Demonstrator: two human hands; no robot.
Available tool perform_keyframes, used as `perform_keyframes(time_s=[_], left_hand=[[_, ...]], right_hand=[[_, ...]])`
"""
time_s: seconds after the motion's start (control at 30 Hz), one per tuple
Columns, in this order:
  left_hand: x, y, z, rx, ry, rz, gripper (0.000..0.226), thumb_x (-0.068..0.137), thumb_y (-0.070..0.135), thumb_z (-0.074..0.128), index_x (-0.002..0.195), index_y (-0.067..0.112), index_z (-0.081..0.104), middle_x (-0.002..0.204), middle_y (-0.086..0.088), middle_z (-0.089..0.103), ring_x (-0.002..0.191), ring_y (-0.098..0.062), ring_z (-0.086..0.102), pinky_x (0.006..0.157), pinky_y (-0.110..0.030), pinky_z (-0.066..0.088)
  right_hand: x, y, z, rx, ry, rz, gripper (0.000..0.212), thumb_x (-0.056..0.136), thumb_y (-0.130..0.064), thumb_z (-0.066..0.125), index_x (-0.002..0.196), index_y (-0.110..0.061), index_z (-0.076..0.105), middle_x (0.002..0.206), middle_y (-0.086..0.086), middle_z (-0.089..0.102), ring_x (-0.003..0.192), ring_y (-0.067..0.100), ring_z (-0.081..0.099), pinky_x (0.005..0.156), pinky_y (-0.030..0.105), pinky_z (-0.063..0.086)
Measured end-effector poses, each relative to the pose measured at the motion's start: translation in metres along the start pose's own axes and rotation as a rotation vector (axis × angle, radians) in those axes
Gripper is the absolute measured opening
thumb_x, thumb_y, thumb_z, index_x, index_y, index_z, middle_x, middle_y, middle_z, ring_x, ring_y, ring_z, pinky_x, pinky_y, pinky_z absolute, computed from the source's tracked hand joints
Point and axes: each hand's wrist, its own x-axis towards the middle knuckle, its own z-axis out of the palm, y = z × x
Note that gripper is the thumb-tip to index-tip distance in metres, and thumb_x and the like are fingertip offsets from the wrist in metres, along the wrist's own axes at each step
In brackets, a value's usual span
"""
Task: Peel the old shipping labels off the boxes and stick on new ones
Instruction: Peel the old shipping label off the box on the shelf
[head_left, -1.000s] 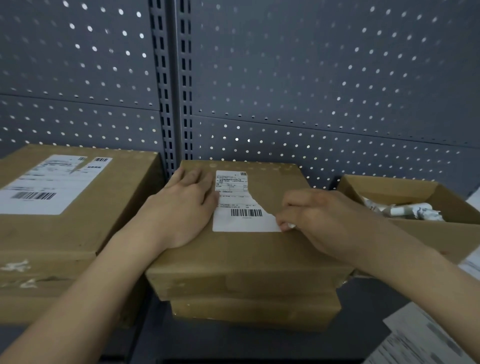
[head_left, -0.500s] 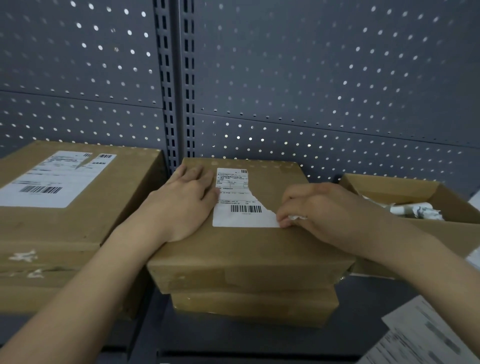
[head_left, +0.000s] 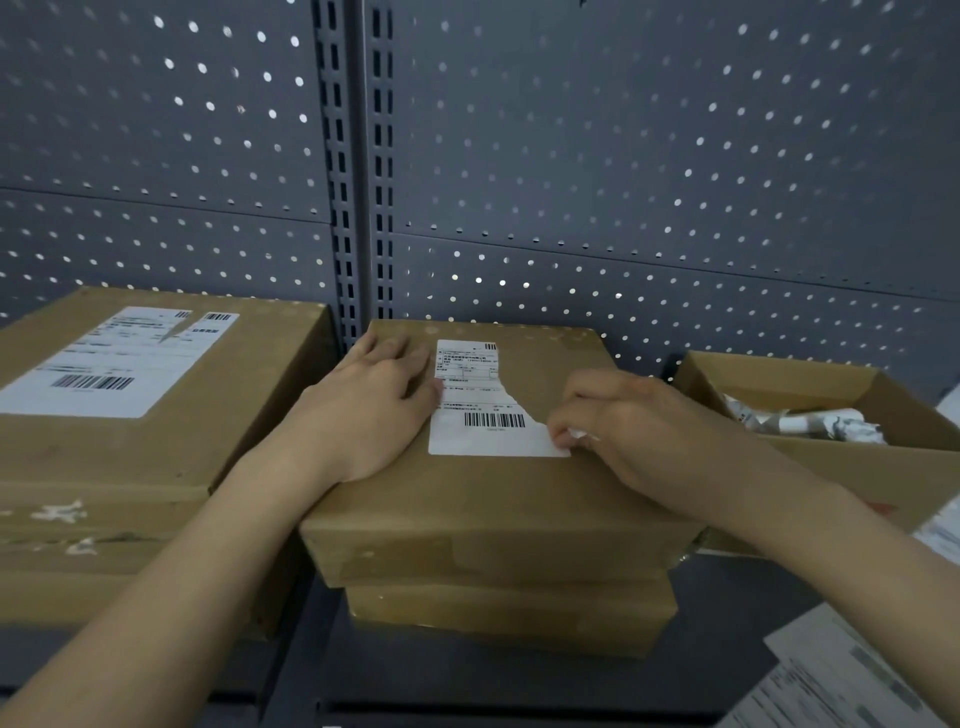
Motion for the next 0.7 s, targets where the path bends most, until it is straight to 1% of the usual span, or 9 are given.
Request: perform_keyframes(time_s=[0.1,0.17,0.23,0.3,0.37,0.43,0.5,0.6,0.7], left_hand=[[0.0,0.0,0.0,-0.003,-0.006,0.005,0.057,0.099,0.053,0.028,0.153,0.035,0.02,0.162,0.012,0.01,0.15,-0.015,-0.003,0.119,-0.047,0.016],[0.0,0.0,0.0,0.001,-0.012,0.005,0.057,0.1,0.054,0.028,0.153,0.036,0.018,0.162,0.011,0.009,0.15,-0.016,-0.003,0.119,-0.047,0.016],[0.0,0.0,-0.001,0.004,-0.013,0.01,0.057,0.1,0.054,0.027,0.153,0.036,0.018,0.163,0.011,0.009,0.15,-0.016,-0.003,0.119,-0.047,0.016],[0.0,0.0,0.0,0.007,-0.014,0.012,0.057,0.099,0.054,0.027,0.153,0.038,0.017,0.163,0.011,0.009,0.15,-0.017,-0.004,0.119,-0.048,0.017],[0.0,-0.001,0.0,0.013,-0.017,0.013,0.057,0.099,0.054,0.027,0.153,0.038,0.016,0.163,0.011,0.009,0.15,-0.016,-0.003,0.119,-0.049,0.018],[0.0,-0.001,0.0,0.019,-0.02,0.016,0.056,0.099,0.054,0.026,0.153,0.038,0.017,0.162,0.011,0.009,0.15,-0.016,-0.003,0.118,-0.05,0.018],[0.001,-0.001,0.001,0.017,-0.019,0.018,0.055,0.1,0.053,0.025,0.153,0.037,0.017,0.162,0.011,0.009,0.15,-0.016,-0.003,0.118,-0.05,0.018],[0.001,-0.001,0.001,0.016,-0.018,0.015,0.054,0.101,0.051,0.024,0.153,0.038,0.017,0.162,0.011,0.008,0.15,-0.016,-0.004,0.118,-0.05,0.017],[0.001,-0.002,0.001,0.012,-0.02,0.014,0.055,0.101,0.051,0.024,0.153,0.038,0.015,0.163,0.011,0.008,0.15,-0.015,-0.005,0.118,-0.05,0.017]], right_hand=[[-0.001,0.005,-0.012,0.145,-0.067,0.048,0.016,0.092,-0.011,0.061,0.086,-0.021,0.072,0.093,-0.009,0.059,0.081,0.008,0.054,0.077,0.029,0.049],[-0.002,0.006,-0.014,0.144,-0.103,0.041,0.015,0.094,-0.014,0.061,0.087,-0.021,0.072,0.094,-0.01,0.059,0.083,0.008,0.055,0.078,0.028,0.048],[-0.001,0.005,-0.012,0.096,-0.118,0.013,0.016,0.094,-0.013,0.059,0.087,-0.02,0.072,0.094,-0.008,0.059,0.08,0.012,0.056,0.075,0.032,0.05],[0.0,0.004,-0.01,0.009,-0.088,-0.039,0.019,0.093,-0.009,0.055,0.084,-0.018,0.07,0.09,-0.004,0.059,0.073,0.016,0.056,0.065,0.036,0.053],[0.0,0.002,-0.006,-0.064,-0.047,-0.093,0.017,0.083,-0.003,0.059,0.08,-0.017,0.067,0.084,-0.002,0.058,0.068,0.013,0.051,0.055,0.035,0.053],[0.001,0.002,-0.001,-0.089,-0.033,-0.099,0.024,0.075,0.007,0.066,0.079,-0.016,0.064,0.083,-0.001,0.056,0.07,0.011,0.045,0.053,0.034,0.053],[0.001,0.003,-0.001,-0.07,-0.039,-0.082,0.024,0.076,0.007,0.067,0.08,-0.017,0.064,0.084,-0.002,0.056,0.07,0.013,0.048,0.055,0.035,0.053],[0.004,0.003,-0.01,0.007,-0.088,-0.02,0.013,0.089,-0.008,0.062,0.083,-0.017,0.07,0.088,-0.002,0.06,0.073,0.016,0.056,0.066,0.037,0.053],[0.007,-0.001,-0.019,0.042,-0.174,0.042,0.015,0.095,-0.017,0.059,0.089,-0.019,0.073,0.094,-0.005,0.06,0.08,0.009,0.052,0.076,0.029,0.047]])
